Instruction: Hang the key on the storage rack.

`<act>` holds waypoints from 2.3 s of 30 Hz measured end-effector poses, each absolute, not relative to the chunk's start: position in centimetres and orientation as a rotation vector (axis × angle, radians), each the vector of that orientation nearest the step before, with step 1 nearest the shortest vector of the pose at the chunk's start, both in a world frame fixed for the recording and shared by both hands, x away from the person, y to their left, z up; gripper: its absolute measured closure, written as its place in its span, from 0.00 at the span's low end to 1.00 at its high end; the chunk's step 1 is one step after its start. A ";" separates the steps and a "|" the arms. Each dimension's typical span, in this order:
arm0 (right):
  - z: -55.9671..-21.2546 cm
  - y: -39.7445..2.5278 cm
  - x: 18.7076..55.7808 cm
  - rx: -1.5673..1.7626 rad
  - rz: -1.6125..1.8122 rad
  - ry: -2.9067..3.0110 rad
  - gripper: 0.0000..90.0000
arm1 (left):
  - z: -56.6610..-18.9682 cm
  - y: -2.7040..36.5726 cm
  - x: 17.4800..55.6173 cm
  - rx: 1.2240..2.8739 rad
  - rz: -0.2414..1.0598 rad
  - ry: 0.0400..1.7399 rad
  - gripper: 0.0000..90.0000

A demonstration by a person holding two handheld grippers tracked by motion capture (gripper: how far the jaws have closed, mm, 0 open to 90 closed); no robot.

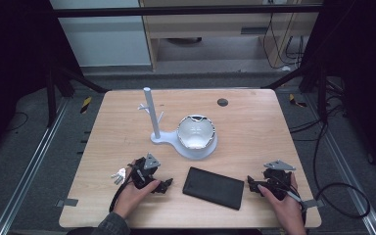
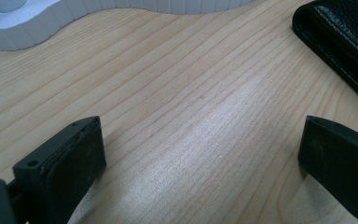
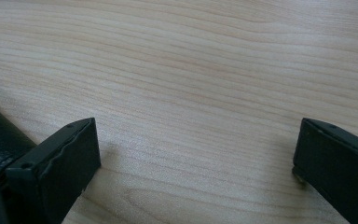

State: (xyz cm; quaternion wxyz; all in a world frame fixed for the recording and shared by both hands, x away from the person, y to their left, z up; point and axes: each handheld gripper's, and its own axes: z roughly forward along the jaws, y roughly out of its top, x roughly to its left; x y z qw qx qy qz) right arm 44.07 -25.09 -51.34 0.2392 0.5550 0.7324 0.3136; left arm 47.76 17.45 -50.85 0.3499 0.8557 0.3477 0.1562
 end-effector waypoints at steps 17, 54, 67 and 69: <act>-51.3 -25.2 43.7 1.501 0.864 2.024 0.01 | -43.7 23.9 50.4 2.403 0.514 1.046 0.10; -51.3 -25.2 43.5 1.504 0.865 2.024 0.00 | -47.2 28.3 49.0 2.544 0.201 1.208 0.30; -51.3 -25.2 43.5 1.503 0.866 2.025 0.00 | -46.4 29.3 49.4 2.573 0.260 1.154 0.85; -51.3 -25.2 43.5 1.505 0.867 2.024 0.00 | -46.3 29.4 49.3 2.587 0.259 1.150 0.94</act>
